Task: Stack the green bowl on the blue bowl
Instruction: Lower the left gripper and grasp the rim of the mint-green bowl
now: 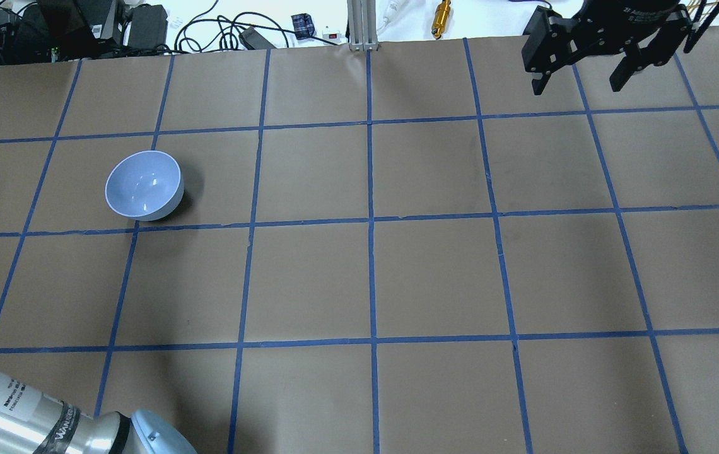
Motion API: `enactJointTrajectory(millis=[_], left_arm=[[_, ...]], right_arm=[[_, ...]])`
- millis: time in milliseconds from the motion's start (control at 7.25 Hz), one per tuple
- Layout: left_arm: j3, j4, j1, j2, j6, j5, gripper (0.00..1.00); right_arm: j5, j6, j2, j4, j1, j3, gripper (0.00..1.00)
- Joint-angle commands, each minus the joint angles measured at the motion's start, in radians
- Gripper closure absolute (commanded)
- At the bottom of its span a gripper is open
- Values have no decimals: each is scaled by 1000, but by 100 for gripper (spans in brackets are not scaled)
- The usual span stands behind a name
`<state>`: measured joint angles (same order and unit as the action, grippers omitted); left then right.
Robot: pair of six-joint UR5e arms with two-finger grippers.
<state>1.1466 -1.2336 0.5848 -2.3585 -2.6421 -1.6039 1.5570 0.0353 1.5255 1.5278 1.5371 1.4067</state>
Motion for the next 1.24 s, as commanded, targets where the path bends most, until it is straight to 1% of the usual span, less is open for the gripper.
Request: enactJointTrajectory(millis=[0,276,414,552,690,828,966,1103], left_arm=[[4,13,0,4,2,-4,100],[19,2,1,36,7,10,100],[45,-6,7,82,10,40,100],[73,-56,16,147,14,48,100],[129,-66,48,224,14,52,100],[209,-66,82,302,83,94,100],[279,-63,108,371,187,107,100],[345,-57,175,425,245,104,100]], right_arm=[[0,0,-1,0,0,0,0],[0,-1,1,0,0,0,0],[-1,0,-1,0,0,0,0],[-2,-1,-1,0,0,0,0],[0,0,1,0,0,0,0],[-1,-1,1,0,0,0,0],[-2,-2,-1,0,0,0,0],[-2,-3,1,0,0,0,0]])
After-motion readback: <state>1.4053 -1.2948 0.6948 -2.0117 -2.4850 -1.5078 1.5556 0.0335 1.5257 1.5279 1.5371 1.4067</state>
